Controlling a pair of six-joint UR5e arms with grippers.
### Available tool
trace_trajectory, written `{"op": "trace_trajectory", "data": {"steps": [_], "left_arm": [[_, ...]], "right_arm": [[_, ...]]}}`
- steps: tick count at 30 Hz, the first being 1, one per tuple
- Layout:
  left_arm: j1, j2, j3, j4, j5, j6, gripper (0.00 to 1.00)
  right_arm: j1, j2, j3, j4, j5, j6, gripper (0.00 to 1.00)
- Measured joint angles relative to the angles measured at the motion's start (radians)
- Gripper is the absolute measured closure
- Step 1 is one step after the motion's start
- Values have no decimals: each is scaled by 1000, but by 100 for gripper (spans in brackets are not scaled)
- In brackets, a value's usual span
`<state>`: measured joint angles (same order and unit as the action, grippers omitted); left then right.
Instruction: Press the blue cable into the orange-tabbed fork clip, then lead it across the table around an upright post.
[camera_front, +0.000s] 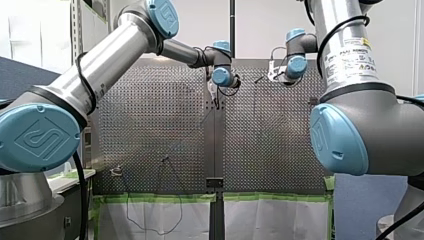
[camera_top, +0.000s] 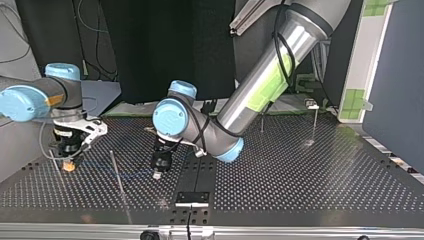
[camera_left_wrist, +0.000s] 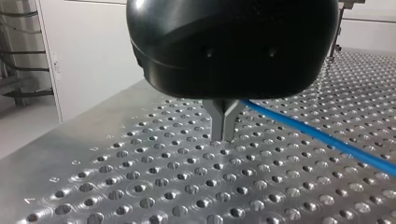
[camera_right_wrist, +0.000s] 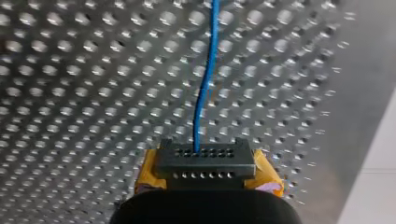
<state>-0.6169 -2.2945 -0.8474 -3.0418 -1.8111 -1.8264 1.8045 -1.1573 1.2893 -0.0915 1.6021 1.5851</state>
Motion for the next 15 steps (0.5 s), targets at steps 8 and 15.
{"op": "trace_trajectory", "data": {"steps": [8,15], "left_arm": [[8,-4,-35,24,4,0,100],[20,-13,-58,41,9,-3,100]], "right_arm": [[17,10,63,-41,-8,7,100],[13,35,117,-99,-14,37,100]]}}
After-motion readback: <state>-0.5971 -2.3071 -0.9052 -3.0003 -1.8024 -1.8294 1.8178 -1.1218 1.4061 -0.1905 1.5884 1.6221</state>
